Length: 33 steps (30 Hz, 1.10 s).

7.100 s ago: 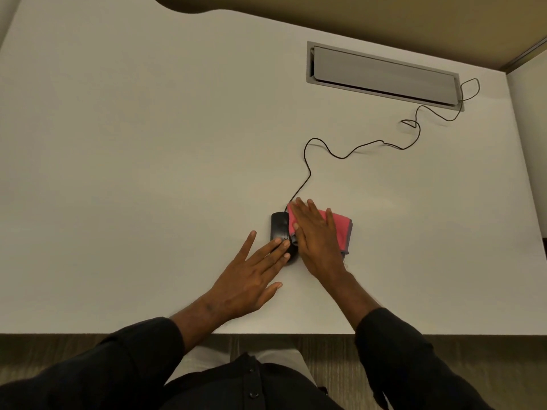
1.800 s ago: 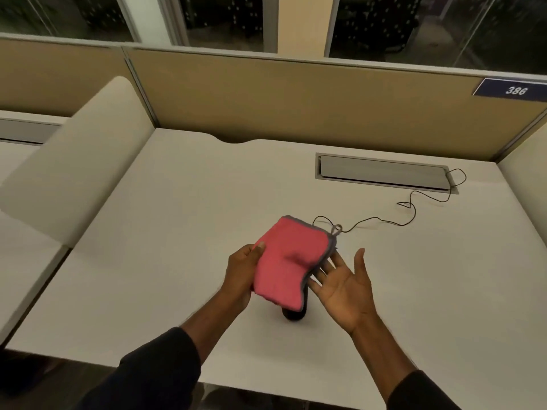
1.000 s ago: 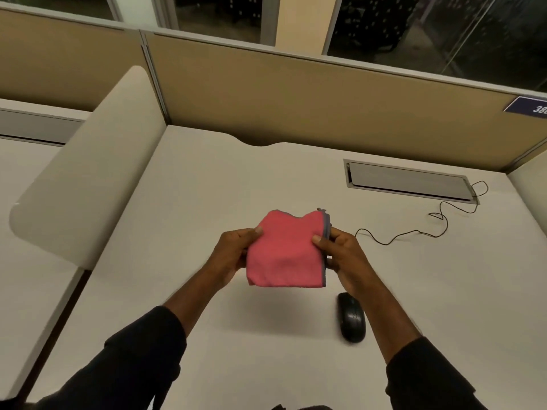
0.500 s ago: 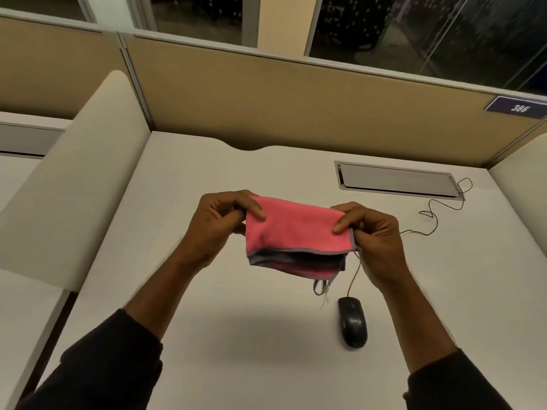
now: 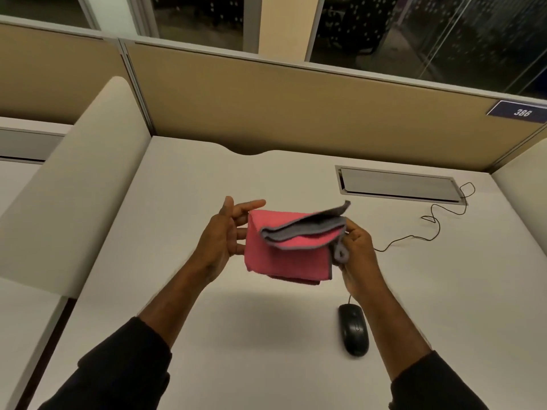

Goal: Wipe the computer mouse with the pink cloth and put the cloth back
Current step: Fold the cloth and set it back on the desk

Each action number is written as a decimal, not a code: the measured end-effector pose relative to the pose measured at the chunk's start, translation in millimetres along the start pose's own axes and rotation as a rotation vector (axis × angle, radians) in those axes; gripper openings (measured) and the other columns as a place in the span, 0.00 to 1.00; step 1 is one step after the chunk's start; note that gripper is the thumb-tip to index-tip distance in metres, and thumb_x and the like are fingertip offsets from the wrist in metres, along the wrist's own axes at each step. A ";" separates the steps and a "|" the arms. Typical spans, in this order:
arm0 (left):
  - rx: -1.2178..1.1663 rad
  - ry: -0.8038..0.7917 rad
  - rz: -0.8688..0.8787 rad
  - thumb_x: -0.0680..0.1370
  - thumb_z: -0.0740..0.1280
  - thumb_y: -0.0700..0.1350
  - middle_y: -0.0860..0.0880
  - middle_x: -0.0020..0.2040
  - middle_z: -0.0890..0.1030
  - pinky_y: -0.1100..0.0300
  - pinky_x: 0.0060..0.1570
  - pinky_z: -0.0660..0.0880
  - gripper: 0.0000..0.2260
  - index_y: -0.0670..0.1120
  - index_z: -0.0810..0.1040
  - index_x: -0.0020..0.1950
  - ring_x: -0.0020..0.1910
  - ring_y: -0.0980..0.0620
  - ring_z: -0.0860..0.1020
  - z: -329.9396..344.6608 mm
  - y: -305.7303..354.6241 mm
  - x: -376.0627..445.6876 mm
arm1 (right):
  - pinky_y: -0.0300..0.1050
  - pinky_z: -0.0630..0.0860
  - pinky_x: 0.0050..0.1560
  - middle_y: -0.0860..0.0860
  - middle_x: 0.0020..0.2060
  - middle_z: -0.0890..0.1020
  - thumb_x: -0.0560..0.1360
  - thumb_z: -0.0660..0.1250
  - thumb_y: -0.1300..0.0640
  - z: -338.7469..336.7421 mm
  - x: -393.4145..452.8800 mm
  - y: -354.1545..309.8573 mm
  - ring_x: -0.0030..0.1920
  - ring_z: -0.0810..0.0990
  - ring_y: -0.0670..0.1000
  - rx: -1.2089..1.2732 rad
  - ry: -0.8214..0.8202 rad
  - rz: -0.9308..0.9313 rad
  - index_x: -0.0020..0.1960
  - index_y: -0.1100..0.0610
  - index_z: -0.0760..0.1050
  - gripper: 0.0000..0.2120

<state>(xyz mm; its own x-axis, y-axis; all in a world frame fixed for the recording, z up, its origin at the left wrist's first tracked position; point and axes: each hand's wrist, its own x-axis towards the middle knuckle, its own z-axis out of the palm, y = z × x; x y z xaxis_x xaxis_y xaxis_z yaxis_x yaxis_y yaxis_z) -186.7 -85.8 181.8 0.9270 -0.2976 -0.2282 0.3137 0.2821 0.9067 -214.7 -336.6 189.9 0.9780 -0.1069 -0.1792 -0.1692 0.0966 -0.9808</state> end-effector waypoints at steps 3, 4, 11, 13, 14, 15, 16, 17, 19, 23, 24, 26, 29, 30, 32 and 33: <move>0.069 0.067 -0.090 0.79 0.52 0.67 0.45 0.54 0.85 0.54 0.36 0.78 0.30 0.49 0.84 0.60 0.42 0.46 0.82 -6.0 -24.0 6.3 | 0.44 0.71 0.37 0.55 0.35 0.81 0.73 0.72 0.56 7.1 11.9 27.5 0.35 0.75 0.52 -0.084 0.166 0.231 0.42 0.61 0.80 0.08; 0.111 0.108 -0.105 0.81 0.56 0.65 0.45 0.51 0.85 0.55 0.35 0.78 0.26 0.48 0.84 0.57 0.42 0.45 0.81 -8.0 -33.8 8.5 | 0.43 0.72 0.35 0.56 0.36 0.81 0.74 0.72 0.56 8.5 14.5 36.1 0.35 0.76 0.52 -0.105 0.181 0.267 0.41 0.60 0.80 0.07; 0.373 0.365 -0.079 0.82 0.67 0.45 0.50 0.41 0.84 0.61 0.30 0.77 0.07 0.48 0.84 0.48 0.40 0.50 0.81 -33.1 -83.1 28.8 | 0.41 0.77 0.29 0.54 0.40 0.85 0.75 0.72 0.56 22.9 27.5 69.6 0.34 0.83 0.50 -0.214 0.179 0.289 0.47 0.55 0.81 0.02; 0.445 0.416 -0.032 0.83 0.66 0.45 0.48 0.43 0.84 0.62 0.36 0.75 0.06 0.46 0.83 0.50 0.41 0.51 0.80 -37.5 -90.5 35.8 | 0.43 0.79 0.31 0.54 0.41 0.85 0.76 0.72 0.56 29.5 34.3 76.9 0.36 0.83 0.51 -0.230 0.166 0.269 0.47 0.54 0.80 0.02; 0.482 0.439 -0.006 0.83 0.66 0.45 0.47 0.45 0.84 0.61 0.38 0.74 0.07 0.46 0.82 0.53 0.42 0.50 0.80 -39.4 -93.9 39.5 | 0.45 0.80 0.33 0.54 0.42 0.85 0.76 0.71 0.56 33.1 38.3 80.7 0.37 0.84 0.52 -0.239 0.160 0.254 0.48 0.54 0.80 0.02; 0.512 0.461 0.021 0.84 0.65 0.46 0.46 0.45 0.84 0.61 0.40 0.74 0.07 0.46 0.82 0.55 0.43 0.49 0.80 -41.2 -96.9 43.3 | 0.47 0.81 0.36 0.54 0.42 0.85 0.77 0.71 0.56 37.3 42.7 83.9 0.38 0.84 0.52 -0.249 0.156 0.237 0.48 0.54 0.80 0.02; 0.530 0.480 0.044 0.84 0.64 0.46 0.46 0.46 0.84 0.61 0.41 0.74 0.07 0.46 0.81 0.56 0.43 0.49 0.80 -43.4 -99.2 47.8 | 0.48 0.82 0.38 0.53 0.42 0.85 0.77 0.70 0.56 41.2 48.3 87.4 0.39 0.83 0.52 -0.258 0.153 0.218 0.48 0.54 0.79 0.02; 0.539 0.495 0.063 0.84 0.64 0.46 0.47 0.46 0.84 0.61 0.41 0.74 0.08 0.46 0.81 0.57 0.44 0.50 0.80 -46.3 -100.3 53.2 | 0.47 0.82 0.38 0.51 0.42 0.85 0.77 0.70 0.56 45.0 54.8 90.7 0.38 0.83 0.50 -0.263 0.153 0.199 0.48 0.53 0.79 0.01; 0.558 0.520 0.102 0.84 0.64 0.47 0.50 0.47 0.83 0.64 0.41 0.73 0.08 0.47 0.81 0.58 0.45 0.53 0.80 -54.0 -99.7 65.5 | 0.41 0.81 0.35 0.48 0.41 0.84 0.77 0.70 0.57 52.8 69.3 95.1 0.37 0.83 0.47 -0.270 0.153 0.170 0.49 0.51 0.79 0.01; 0.561 0.534 0.170 0.84 0.64 0.44 0.55 0.55 0.84 0.76 0.45 0.72 0.11 0.49 0.81 0.64 0.49 0.61 0.80 -76.3 -93.7 91.7 | 0.36 0.78 0.33 0.42 0.37 0.85 0.77 0.70 0.57 70.3 103.8 99.3 0.34 0.83 0.40 -0.275 0.106 0.125 0.52 0.49 0.79 0.05; 0.564 0.536 0.174 0.84 0.64 0.43 0.55 0.58 0.83 0.79 0.47 0.71 0.12 0.49 0.81 0.65 0.51 0.60 0.80 -83.0 -91.7 98.2 | 0.35 0.78 0.33 0.40 0.35 0.85 0.77 0.70 0.57 75.4 113.1 99.7 0.34 0.83 0.39 -0.281 0.091 0.115 0.52 0.48 0.78 0.06; 0.589 0.542 0.174 0.84 0.64 0.44 0.55 0.61 0.82 0.78 0.49 0.70 0.14 0.49 0.80 0.68 0.56 0.57 0.79 -96.4 -87.9 112.0 | 0.35 0.79 0.34 0.40 0.35 0.85 0.77 0.70 0.57 85.1 133.5 101.4 0.34 0.83 0.40 -0.282 0.069 0.097 0.53 0.47 0.78 0.07; 0.636 0.563 0.182 0.84 0.64 0.46 0.51 0.63 0.82 0.73 0.48 0.71 0.15 0.49 0.78 0.71 0.55 0.54 0.80 -115.0 -83.4 132.9 | 0.38 0.82 0.39 0.43 0.41 0.84 0.77 0.70 0.56 99.3 163.9 105.5 0.38 0.84 0.43 -0.293 0.042 0.085 0.59 0.50 0.78 0.11; 0.659 0.571 0.185 0.84 0.64 0.47 0.50 0.63 0.83 0.73 0.47 0.71 0.16 0.49 0.77 0.72 0.53 0.53 0.80 -120.6 -82.5 139.0 | 0.38 0.82 0.39 0.44 0.43 0.84 0.77 0.70 0.56 103.6 172.9 107.4 0.39 0.84 0.43 -0.302 0.033 0.079 0.61 0.52 0.77 0.13; 0.697 0.587 0.183 0.84 0.64 0.48 0.49 0.61 0.84 0.71 0.46 0.72 0.16 0.49 0.76 0.72 0.51 0.53 0.79 -130.2 -81.0 150.2 | 0.36 0.81 0.39 0.46 0.46 0.83 0.78 0.69 0.56 111.2 190.4 111.5 0.41 0.83 0.43 -0.325 0.019 0.068 0.65 0.55 0.76 0.17; 0.710 0.594 0.178 0.84 0.63 0.49 0.49 0.59 0.84 0.68 0.46 0.74 0.17 0.49 0.76 0.73 0.49 0.53 0.79 -133.9 -80.2 155.1 | 0.35 0.81 0.40 0.48 0.48 0.83 0.78 0.69 0.56 114.0 198.9 114.4 0.43 0.83 0.44 -0.339 0.014 0.067 0.67 0.56 0.75 0.18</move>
<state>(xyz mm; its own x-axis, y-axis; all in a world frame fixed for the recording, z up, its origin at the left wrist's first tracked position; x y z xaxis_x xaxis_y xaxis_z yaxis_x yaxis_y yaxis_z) -40.6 -32.5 26.2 0.9637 0.2650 -0.0320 0.1405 -0.4015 0.9050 -25.6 -234.0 50.9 0.9621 -0.1248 -0.2426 -0.2659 -0.2305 -0.9360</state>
